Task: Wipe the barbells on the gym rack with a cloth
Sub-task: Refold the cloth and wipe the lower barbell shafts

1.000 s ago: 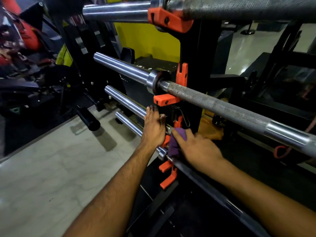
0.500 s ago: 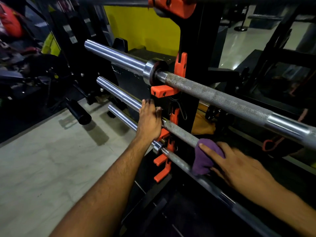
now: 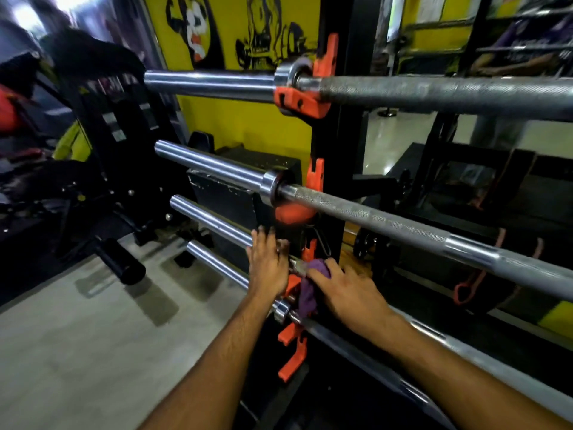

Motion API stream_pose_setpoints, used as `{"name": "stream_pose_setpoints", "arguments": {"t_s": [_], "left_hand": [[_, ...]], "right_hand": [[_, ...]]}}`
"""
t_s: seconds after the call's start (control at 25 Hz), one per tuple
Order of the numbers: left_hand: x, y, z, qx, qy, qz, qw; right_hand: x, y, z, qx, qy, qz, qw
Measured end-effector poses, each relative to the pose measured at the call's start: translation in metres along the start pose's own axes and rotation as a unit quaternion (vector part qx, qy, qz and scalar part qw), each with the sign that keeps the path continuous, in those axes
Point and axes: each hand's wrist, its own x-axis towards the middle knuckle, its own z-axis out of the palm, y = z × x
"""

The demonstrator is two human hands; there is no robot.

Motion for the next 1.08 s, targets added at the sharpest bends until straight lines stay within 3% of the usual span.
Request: {"name": "stream_pose_setpoints", "arguments": {"t_s": [0.08,0.12,0.2,0.32,0.48,0.72,0.8,0.88,0.96,1.08], "left_hand": [[-0.033,0.004,-0.008,-0.051,0.055,0.015,0.997],[-0.058,0.012,-0.011,-0.118,0.041,0.045,0.991],[-0.108,0.035,-0.020,-0.260,-0.071,0.100,0.958],[-0.151,0.063,-0.036,-0.352,-0.218,0.119,0.902],[-0.164,0.080,-0.028,-0.365,-0.339,0.194,0.845],[-0.201,0.123,0.023,-0.384,-0.504,0.137,0.761],[-0.208,0.143,0.037,-0.364,-0.504,0.160,0.767],[-0.205,0.163,0.042,-0.314,-0.488,0.213,0.786],[-0.195,0.179,0.046,-0.215,-0.469,0.335,0.789],[-0.181,0.199,0.058,-0.085,-0.412,0.495,0.760]], "right_hand": [[-0.024,0.003,-0.017,0.048,0.025,0.009,0.999],[-0.036,0.002,-0.026,0.059,0.056,0.028,0.996],[-0.062,-0.001,-0.050,0.107,0.100,0.056,0.988],[-0.102,-0.006,-0.074,0.145,0.131,0.077,0.978],[-0.168,-0.010,-0.073,0.122,0.133,0.141,0.973],[-0.243,-0.014,-0.057,0.203,0.107,0.249,0.941],[-0.265,-0.013,-0.061,0.320,0.075,0.328,0.886],[-0.280,-0.008,-0.066,0.428,0.035,0.404,0.808],[-0.289,-0.003,-0.063,0.489,0.035,0.454,0.744],[-0.292,0.009,-0.062,0.544,0.063,0.487,0.680]]}}
